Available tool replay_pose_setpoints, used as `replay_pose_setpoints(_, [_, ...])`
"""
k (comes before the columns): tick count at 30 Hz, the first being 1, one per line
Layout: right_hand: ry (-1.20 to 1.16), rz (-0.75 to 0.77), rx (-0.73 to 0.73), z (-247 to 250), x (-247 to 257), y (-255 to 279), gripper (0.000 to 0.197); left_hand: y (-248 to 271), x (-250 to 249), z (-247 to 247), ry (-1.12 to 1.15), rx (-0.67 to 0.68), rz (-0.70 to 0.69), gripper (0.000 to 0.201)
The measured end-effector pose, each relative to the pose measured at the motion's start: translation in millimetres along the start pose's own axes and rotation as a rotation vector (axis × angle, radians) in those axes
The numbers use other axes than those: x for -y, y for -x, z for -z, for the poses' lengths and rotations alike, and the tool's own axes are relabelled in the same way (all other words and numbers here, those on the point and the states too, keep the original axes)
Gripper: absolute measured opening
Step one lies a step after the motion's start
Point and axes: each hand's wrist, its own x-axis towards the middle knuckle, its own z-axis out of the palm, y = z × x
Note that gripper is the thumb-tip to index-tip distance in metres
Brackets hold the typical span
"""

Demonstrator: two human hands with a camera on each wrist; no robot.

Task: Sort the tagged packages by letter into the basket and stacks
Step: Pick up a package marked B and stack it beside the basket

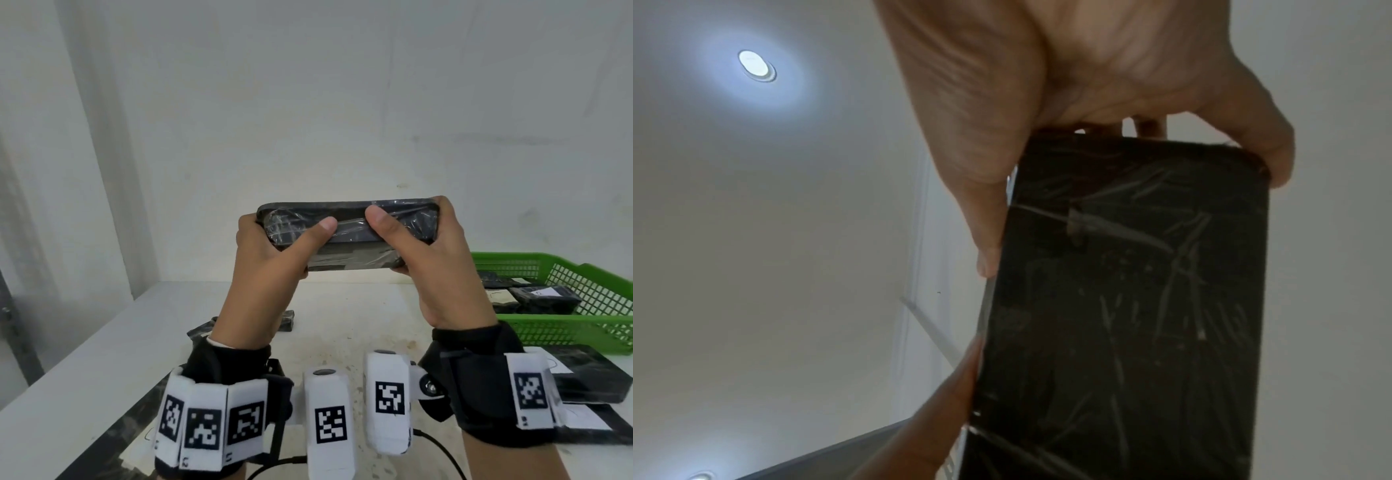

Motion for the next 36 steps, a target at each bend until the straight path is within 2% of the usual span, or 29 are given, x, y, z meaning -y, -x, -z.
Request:
replay_pose_setpoints(5, [0.007, -0.017, 0.000, 2.3, 1.6, -0.2, 0.064, 0.1, 3.4, -4.1, -0.016, -0.019, -0.015, 0.080])
replay_pose_setpoints(9, [0.026, 0.003, -0.008, 5.0, 1.2, -1.6, 0.063, 1.8, 0.7, -4.2, 0.025, 0.027, 0.030, 0.079])
replay_pose_setpoints(16, [0.028, -0.053, 0.000, 3.4, -5.4, -2.4, 0.070, -1.7, 7.3, -4.4, 0.003, 0.013, 0.061, 0.058])
replay_pose_setpoints(19, [0.036, -0.063, -0.030, 1.2, -9.5, -3.0, 0.071, -2.6, 8.6, -5.0, -0.005, 0.020, 0.061, 0.059])
replay_pose_setpoints(22, [0.040, -0.054, -0.055, -0.5, -10.1, -3.2, 0.073, -2.4, 7.5, -2.7, -0.005, 0.050, 0.055, 0.069])
replay_pose_setpoints(24, [0.051, -0.037, -0.067, -0.6, -8.7, -2.9, 0.071, -2.3, 6.9, -0.1, -0.006, 0.060, 0.037, 0.072])
replay_pose_setpoints(28, [0.063, -0.065, -0.059, -1.2, -4.2, -1.4, 0.062, -3.6, 7.9, 3.7, -0.040, 0.059, -0.011, 0.060])
replay_pose_setpoints(30, [0.078, -0.070, -0.049, -2.3, -2.7, -0.1, 0.057, -4.5, 9.9, 4.2, -0.034, 0.062, -0.002, 0.059])
replay_pose_setpoints(34, [0.093, -0.020, -0.041, -3.4, 0.8, 1.9, 0.049, -4.9, 10.0, 6.3, 0.042, 0.104, 0.025, 0.068])
replay_pose_setpoints(36, [0.087, -0.007, -0.030, -4.0, 2.6, 2.5, 0.050, -5.6, 9.3, 8.0, 0.079, 0.109, 0.020, 0.062])
